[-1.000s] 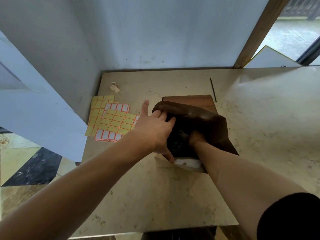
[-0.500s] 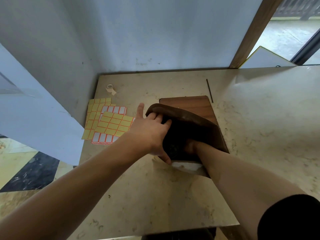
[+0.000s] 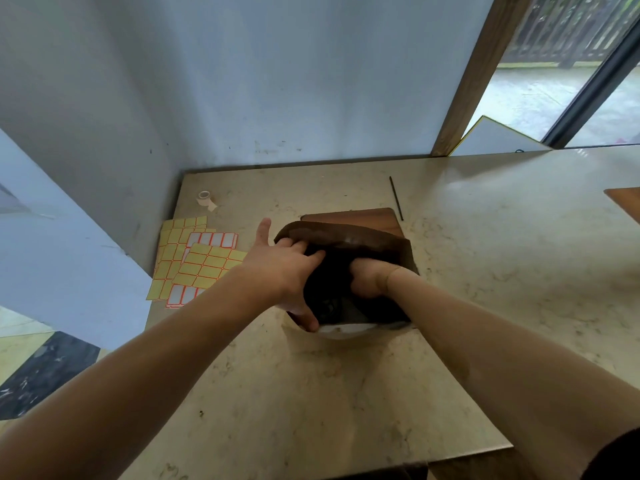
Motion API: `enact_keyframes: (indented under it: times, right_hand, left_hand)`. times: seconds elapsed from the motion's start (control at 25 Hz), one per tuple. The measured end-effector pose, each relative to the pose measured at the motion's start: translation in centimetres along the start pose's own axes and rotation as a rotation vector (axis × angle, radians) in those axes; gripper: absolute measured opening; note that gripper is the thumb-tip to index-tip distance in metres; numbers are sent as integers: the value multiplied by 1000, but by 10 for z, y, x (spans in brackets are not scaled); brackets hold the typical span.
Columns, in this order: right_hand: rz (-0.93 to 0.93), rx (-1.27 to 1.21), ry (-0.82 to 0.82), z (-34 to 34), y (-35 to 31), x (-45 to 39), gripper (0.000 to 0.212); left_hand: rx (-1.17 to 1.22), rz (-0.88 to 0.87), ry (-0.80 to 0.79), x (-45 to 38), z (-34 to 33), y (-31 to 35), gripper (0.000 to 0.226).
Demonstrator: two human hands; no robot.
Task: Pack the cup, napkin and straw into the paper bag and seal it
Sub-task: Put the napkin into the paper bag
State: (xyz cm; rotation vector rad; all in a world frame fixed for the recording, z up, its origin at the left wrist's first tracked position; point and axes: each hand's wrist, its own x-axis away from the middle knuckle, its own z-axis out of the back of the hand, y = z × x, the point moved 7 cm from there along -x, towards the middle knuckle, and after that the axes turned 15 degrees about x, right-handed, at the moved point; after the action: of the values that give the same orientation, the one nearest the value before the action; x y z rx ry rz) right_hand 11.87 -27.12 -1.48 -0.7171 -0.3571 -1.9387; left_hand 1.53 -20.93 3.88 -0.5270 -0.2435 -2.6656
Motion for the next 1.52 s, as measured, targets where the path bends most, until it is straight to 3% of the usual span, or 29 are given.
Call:
enact_keyframes:
  times: [0.16, 0.28, 0.44, 0.76, 0.88, 1.0, 1.12, 1.28, 1.52]
  right_hand:
    - [75, 138, 160, 30, 3, 25, 28]
    - [167, 372, 382, 48, 7, 53, 28]
    - [276, 494, 571, 56, 19, 87, 48]
    - [313, 408, 610, 60, 45, 85, 73]
    - [339, 330, 615, 62, 56, 77, 70]
    - [333, 103, 642, 75, 74, 68, 62]
    - [248, -72, 667, 85, 100, 54, 59]
    - [110, -85, 670, 86, 136, 29, 56]
    - [-80, -93, 659, 79, 189, -14, 54]
  left_hand:
    - [-13, 15, -14, -3, 5, 1, 113]
    - [10, 17, -6, -4, 8, -1, 110]
    - [31, 17, 12, -3, 14, -4, 110]
    - [109, -60, 79, -13, 30, 3, 101]
    - [174, -113, 110, -23, 41, 9, 94]
    - [345, -181, 204, -39, 56, 15, 75]
    - [551, -257, 307, -60, 71, 16, 63]
    - [694, -301, 376, -99, 76, 13, 61]
    - [597, -318, 392, -175, 77, 5, 32]
